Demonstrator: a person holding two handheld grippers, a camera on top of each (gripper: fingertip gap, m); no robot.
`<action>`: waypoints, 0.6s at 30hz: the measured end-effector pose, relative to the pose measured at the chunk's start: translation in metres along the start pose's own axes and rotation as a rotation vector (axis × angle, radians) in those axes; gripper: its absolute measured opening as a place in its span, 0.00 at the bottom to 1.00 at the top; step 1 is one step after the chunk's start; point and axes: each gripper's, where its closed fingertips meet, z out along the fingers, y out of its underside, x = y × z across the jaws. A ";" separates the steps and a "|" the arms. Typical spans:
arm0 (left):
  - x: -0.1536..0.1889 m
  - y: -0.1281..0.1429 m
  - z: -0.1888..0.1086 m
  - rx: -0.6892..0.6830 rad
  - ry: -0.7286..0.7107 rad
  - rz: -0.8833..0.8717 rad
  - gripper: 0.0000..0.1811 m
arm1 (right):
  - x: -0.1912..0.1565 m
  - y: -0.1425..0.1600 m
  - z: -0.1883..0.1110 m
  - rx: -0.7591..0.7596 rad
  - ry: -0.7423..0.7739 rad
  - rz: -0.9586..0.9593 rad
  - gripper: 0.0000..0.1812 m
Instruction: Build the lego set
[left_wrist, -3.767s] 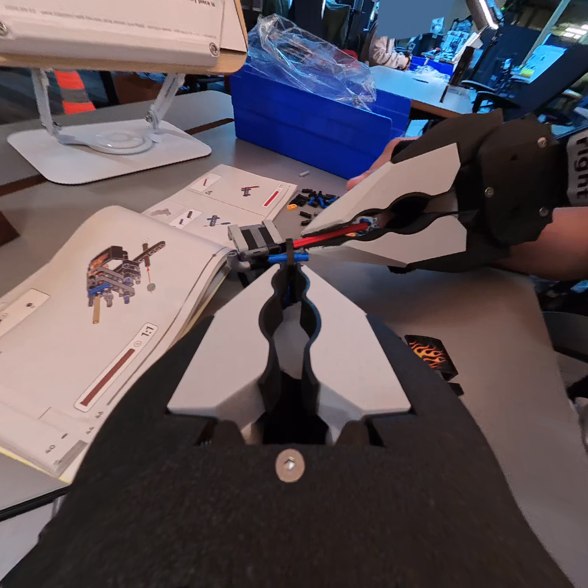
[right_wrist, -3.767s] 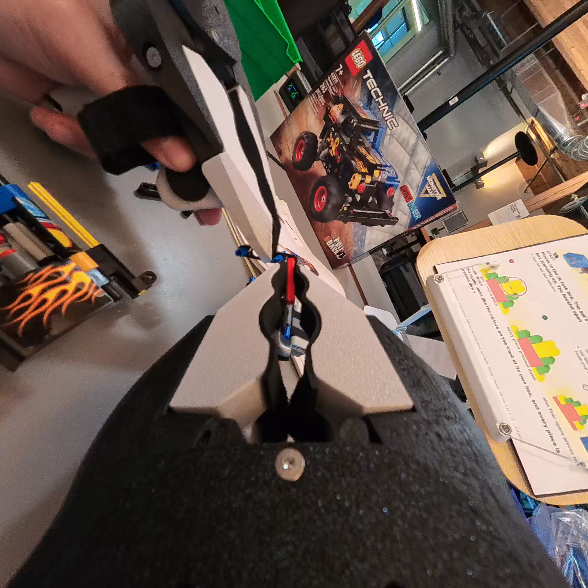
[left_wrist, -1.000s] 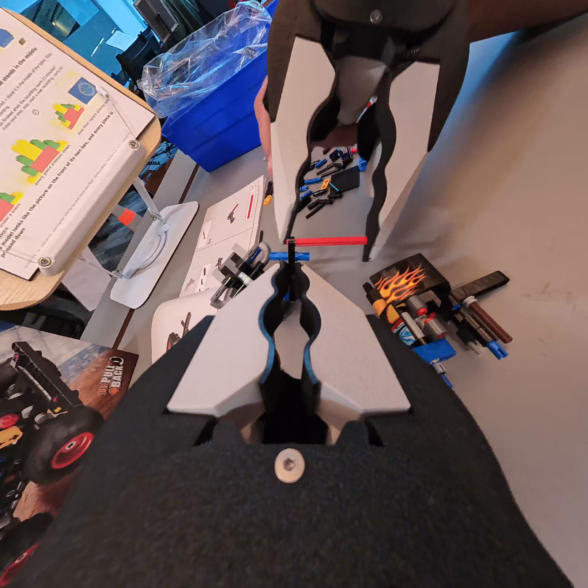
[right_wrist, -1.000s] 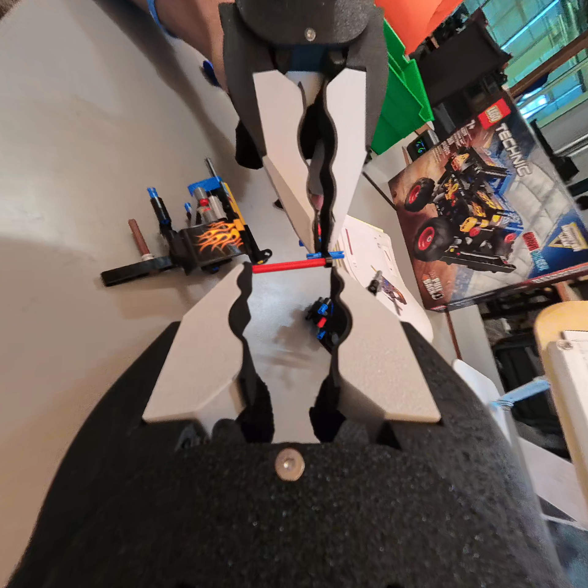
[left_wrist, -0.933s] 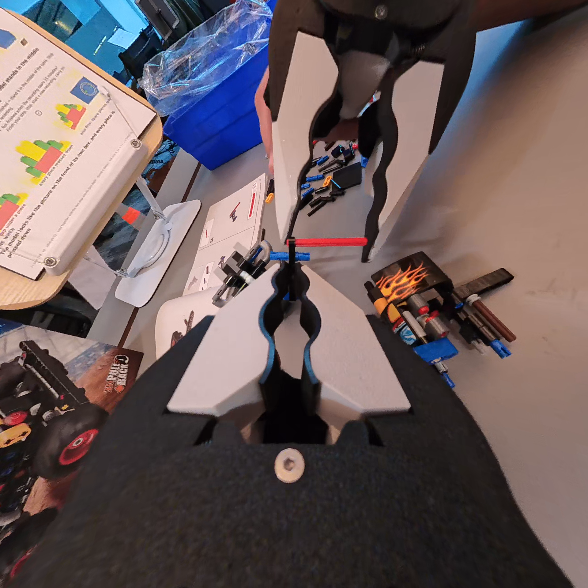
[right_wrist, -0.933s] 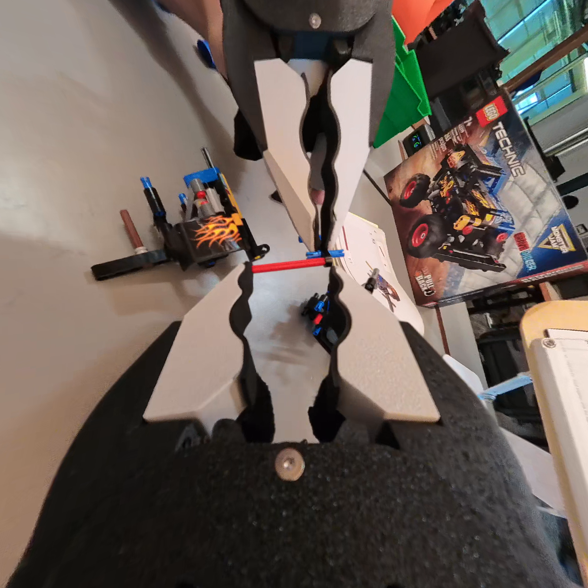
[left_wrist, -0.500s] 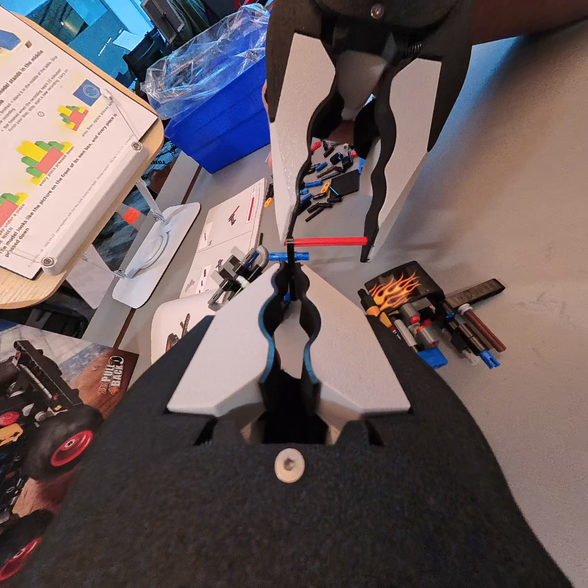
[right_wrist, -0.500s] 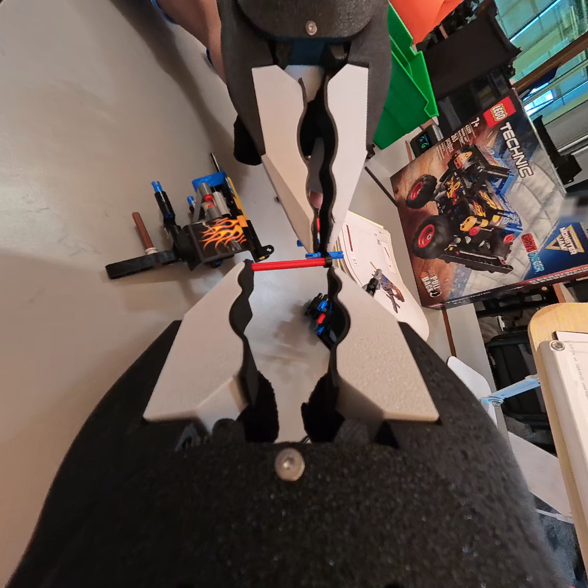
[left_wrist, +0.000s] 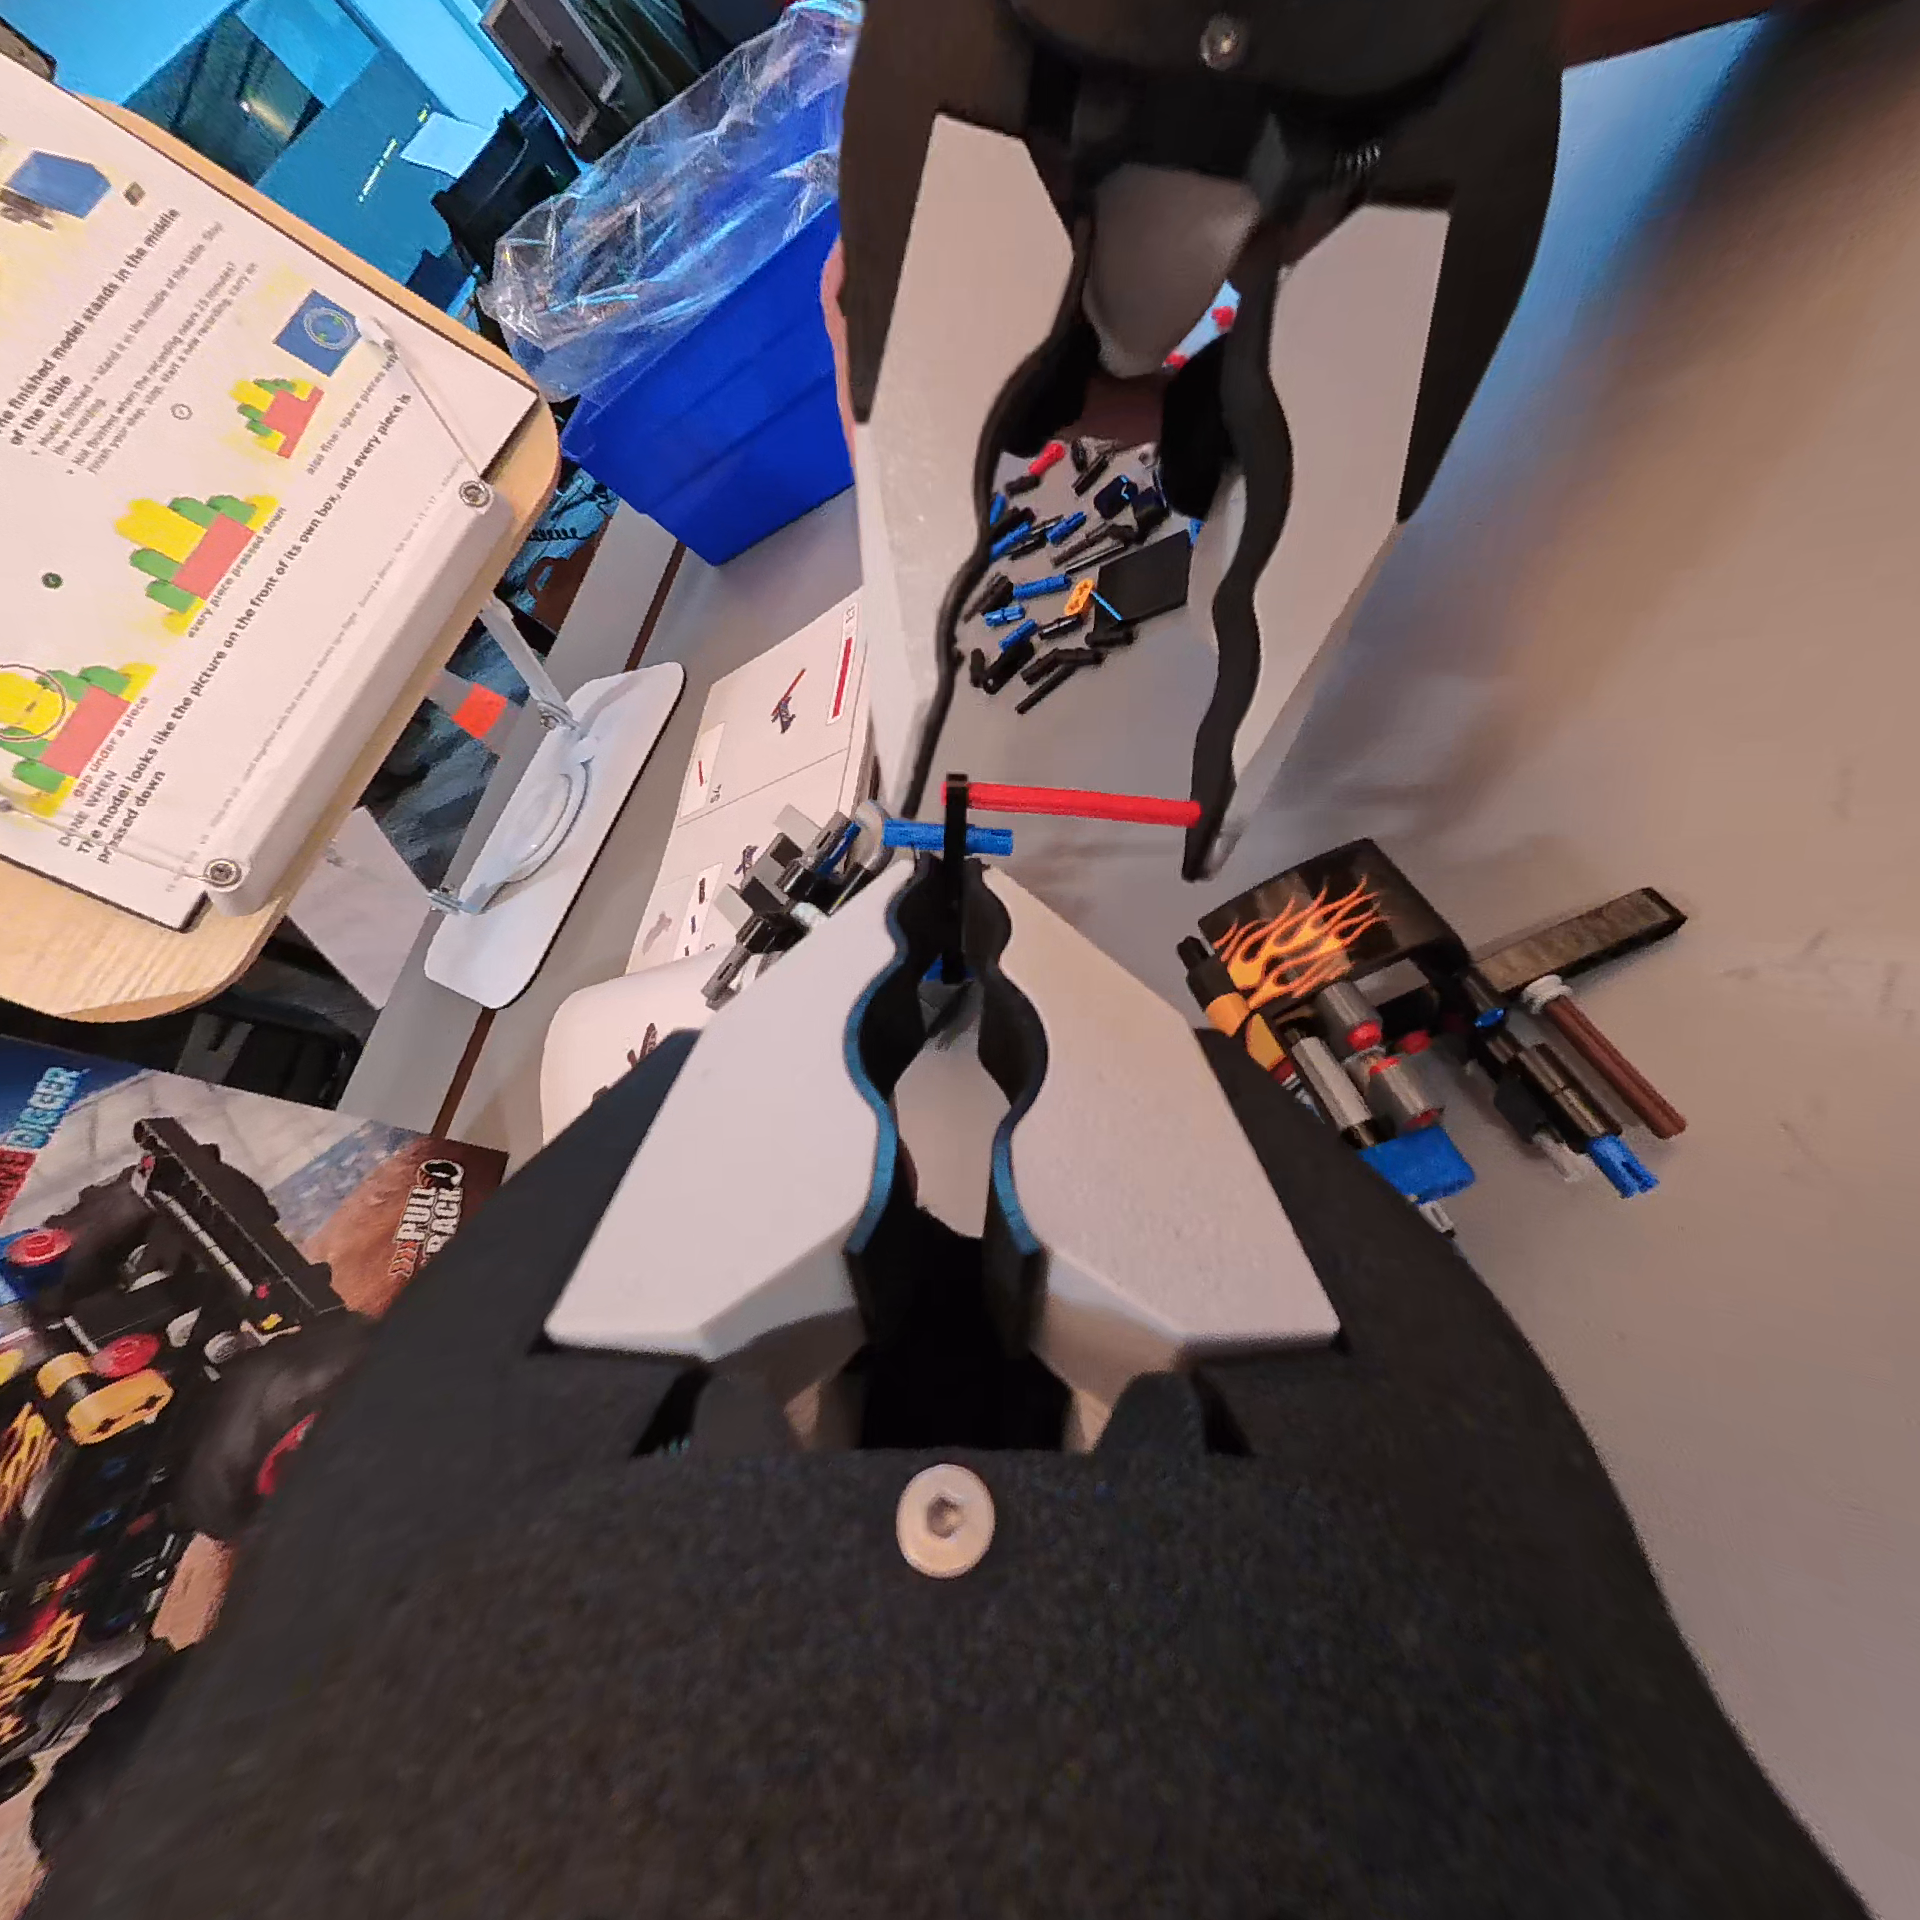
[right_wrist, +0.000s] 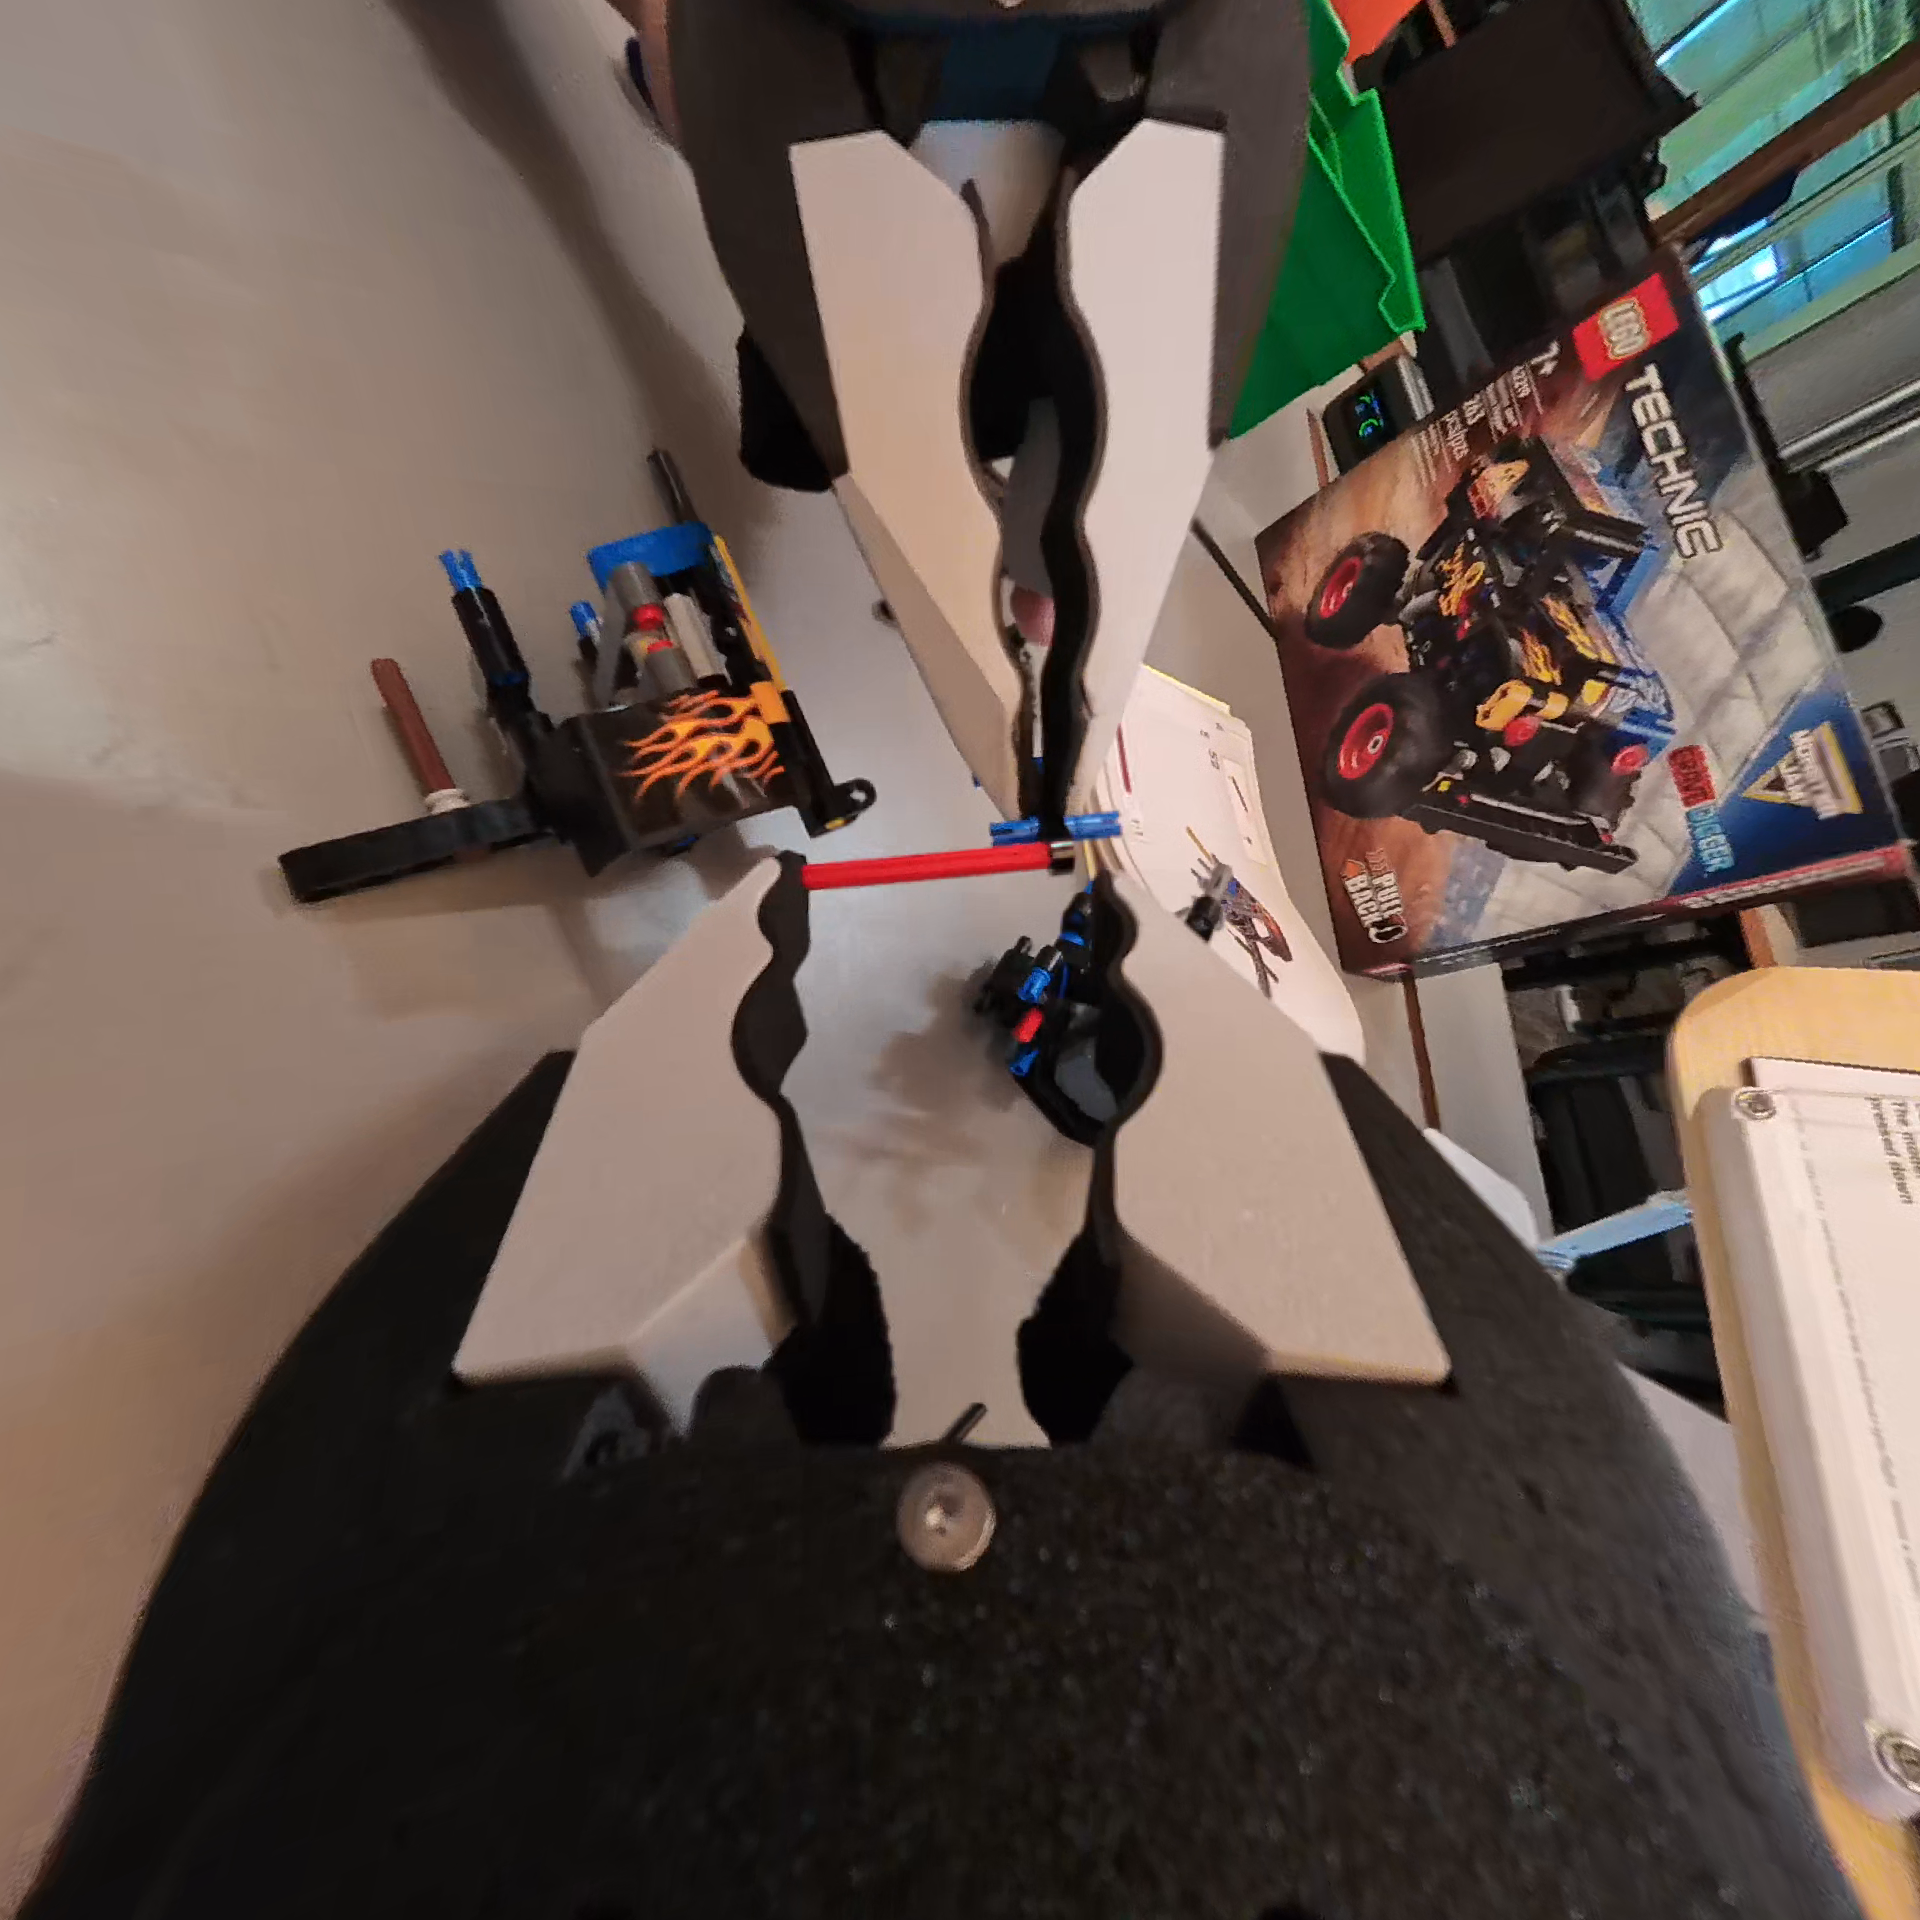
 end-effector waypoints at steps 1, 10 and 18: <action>0.001 0.000 0.000 -0.002 0.001 0.000 0.00 | -0.002 0.000 0.001 -0.008 0.001 -0.017 0.28; 0.000 -0.003 -0.001 0.004 -0.023 0.027 0.01 | -0.002 -0.003 -0.001 -0.012 -0.005 -0.017 0.28; 0.000 -0.002 -0.001 -0.001 -0.029 0.037 0.00 | -0.002 -0.003 -0.002 -0.011 -0.016 0.008 0.27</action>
